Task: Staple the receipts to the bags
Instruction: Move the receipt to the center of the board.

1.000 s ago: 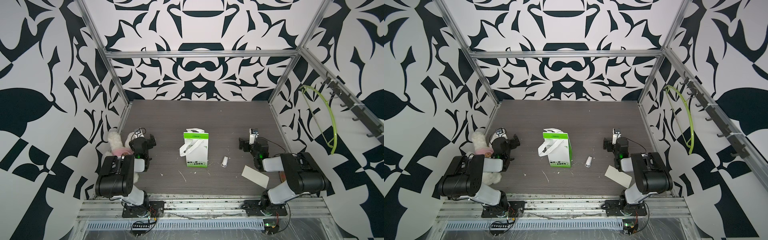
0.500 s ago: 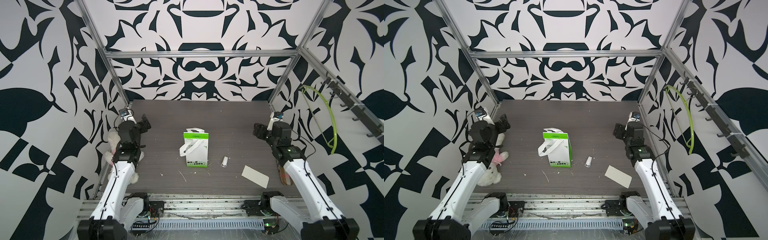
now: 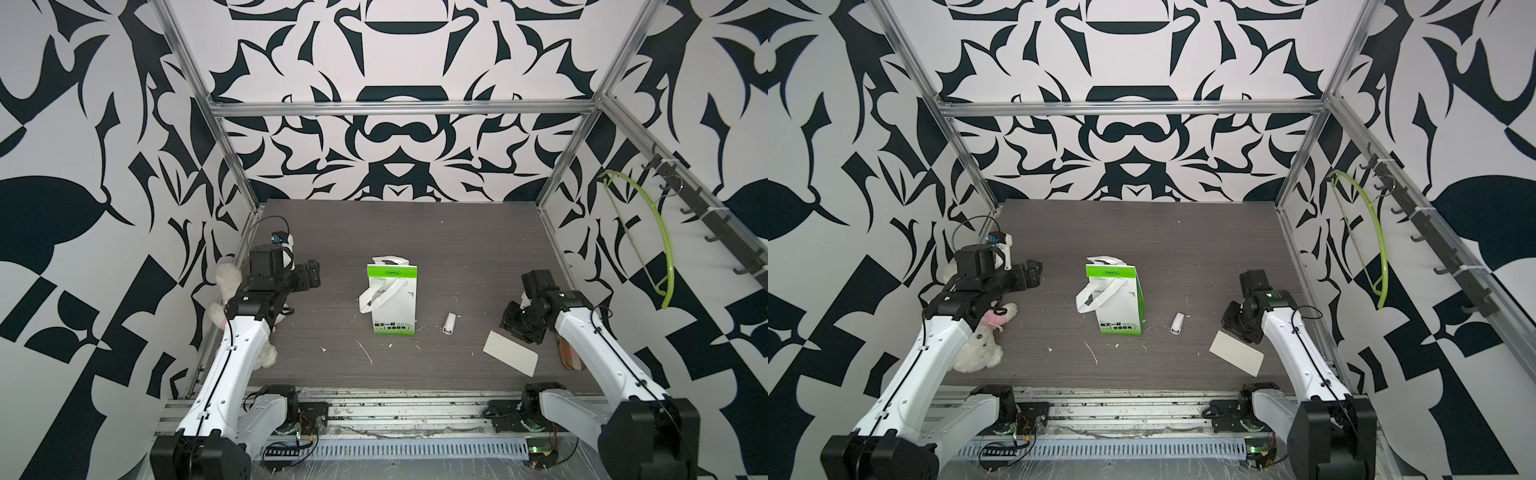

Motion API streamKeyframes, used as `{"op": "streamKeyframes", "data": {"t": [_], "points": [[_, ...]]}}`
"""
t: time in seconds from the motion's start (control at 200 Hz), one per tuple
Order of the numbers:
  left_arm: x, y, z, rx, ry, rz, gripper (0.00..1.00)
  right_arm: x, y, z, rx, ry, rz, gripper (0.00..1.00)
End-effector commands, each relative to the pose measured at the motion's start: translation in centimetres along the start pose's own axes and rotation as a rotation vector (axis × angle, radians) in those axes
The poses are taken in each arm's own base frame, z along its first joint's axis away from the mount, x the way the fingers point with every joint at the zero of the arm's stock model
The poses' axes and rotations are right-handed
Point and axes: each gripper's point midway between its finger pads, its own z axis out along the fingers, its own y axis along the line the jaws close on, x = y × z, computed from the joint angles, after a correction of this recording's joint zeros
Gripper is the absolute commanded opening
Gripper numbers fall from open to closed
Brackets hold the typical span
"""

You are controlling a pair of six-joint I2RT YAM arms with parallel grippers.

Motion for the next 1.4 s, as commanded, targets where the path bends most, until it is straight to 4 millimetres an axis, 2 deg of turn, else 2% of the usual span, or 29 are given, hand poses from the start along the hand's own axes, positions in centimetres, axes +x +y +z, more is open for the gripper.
{"op": "streamKeyframes", "data": {"t": [0.0,0.255,0.415,0.625,0.755,0.85,1.005,1.21,1.32,1.395], "points": [[-2.0,-1.2,-0.3,0.056,-0.050,0.009,0.95,-0.1,0.3,1.2,-0.041,0.021,0.069,0.30],[-2.8,-3.5,-0.2,0.183,-0.063,0.027,0.95,-0.6,0.2,3.7,-0.036,0.037,0.092,0.25],[-3.7,-5.3,-2.0,0.275,-0.111,0.102,0.96,-0.9,0.7,5.6,-0.064,0.051,0.095,0.22],[-6.1,-8.0,-4.8,0.407,-0.174,0.164,0.97,-1.2,0.9,7.3,-0.076,0.064,0.112,0.13],[-7.2,-11.0,-6.3,0.532,-0.186,0.207,0.94,-2.9,2.0,7.6,-0.110,0.021,0.094,0.12],[-7.8,-13.3,-7.5,0.552,-0.215,0.275,0.95,-4.9,3.2,7.2,-0.128,-0.030,0.060,0.11],[-10.3,-17.2,-9.4,0.576,-0.262,0.331,0.95,-7.9,5.5,7.5,-0.162,-0.061,-0.006,0.11],[-13.7,-23.0,-12.8,0.686,-0.371,0.270,0.93,-9.1,7.0,9.6,-0.201,-0.035,-0.029,0.11],[-13.9,-26.0,-13.8,0.718,-0.388,0.270,0.93,-9.7,8.3,10.1,-0.228,-0.024,-0.086,0.10],[-13.5,-27.7,-13.5,0.705,-0.369,0.274,0.92,-10.0,9.4,10.3,-0.251,-0.013,-0.144,0.10]]}}
